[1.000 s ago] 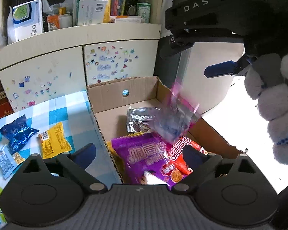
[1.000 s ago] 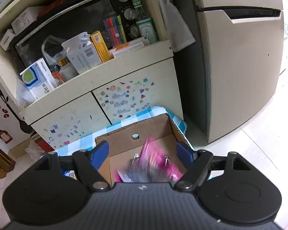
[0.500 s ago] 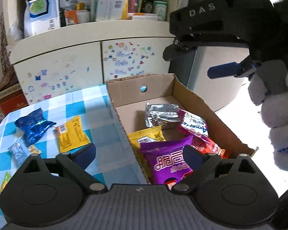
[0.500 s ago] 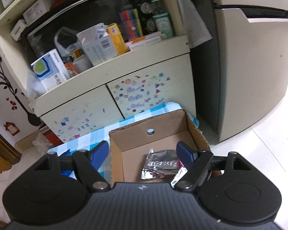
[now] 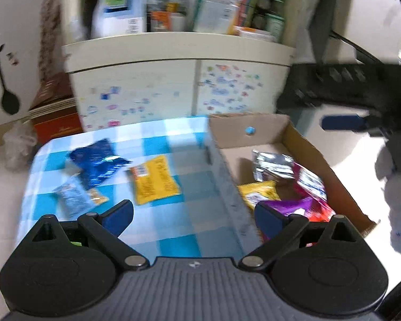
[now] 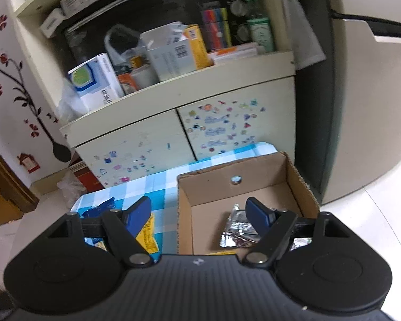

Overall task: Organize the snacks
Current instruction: 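Move both tools back over the remaining snacks on the table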

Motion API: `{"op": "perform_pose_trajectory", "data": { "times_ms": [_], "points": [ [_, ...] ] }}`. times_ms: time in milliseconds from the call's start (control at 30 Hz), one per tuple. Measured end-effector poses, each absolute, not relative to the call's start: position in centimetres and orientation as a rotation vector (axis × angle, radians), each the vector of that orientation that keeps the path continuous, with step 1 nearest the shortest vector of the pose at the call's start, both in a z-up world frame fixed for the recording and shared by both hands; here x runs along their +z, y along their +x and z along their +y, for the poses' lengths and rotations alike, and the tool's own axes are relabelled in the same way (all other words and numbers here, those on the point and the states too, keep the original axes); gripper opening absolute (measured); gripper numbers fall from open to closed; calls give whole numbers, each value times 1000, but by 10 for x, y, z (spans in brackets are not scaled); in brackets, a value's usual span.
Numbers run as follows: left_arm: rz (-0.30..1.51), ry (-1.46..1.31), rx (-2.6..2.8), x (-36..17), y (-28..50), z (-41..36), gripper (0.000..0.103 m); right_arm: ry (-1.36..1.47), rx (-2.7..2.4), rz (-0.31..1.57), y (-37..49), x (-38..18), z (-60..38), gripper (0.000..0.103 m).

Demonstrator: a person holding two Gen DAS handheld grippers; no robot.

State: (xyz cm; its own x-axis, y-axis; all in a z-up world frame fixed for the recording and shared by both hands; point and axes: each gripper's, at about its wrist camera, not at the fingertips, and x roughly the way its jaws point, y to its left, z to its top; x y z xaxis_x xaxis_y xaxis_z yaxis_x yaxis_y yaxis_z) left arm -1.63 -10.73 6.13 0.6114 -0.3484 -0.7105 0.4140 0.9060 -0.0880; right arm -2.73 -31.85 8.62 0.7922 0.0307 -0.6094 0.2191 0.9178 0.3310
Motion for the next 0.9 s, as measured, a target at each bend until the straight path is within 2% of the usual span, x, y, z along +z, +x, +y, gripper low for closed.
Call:
{"op": "perform_pose_trajectory", "data": {
  "times_ms": [500, 900],
  "points": [
    [801, -33, -135, 86, 26, 25, 100, 326, 1, 655, -20, 85, -287, 78],
    [1050, -290, 26, 20, 50, 73, 100, 280, 113, 702, -11, 74, -255, 78]
  ]
}}
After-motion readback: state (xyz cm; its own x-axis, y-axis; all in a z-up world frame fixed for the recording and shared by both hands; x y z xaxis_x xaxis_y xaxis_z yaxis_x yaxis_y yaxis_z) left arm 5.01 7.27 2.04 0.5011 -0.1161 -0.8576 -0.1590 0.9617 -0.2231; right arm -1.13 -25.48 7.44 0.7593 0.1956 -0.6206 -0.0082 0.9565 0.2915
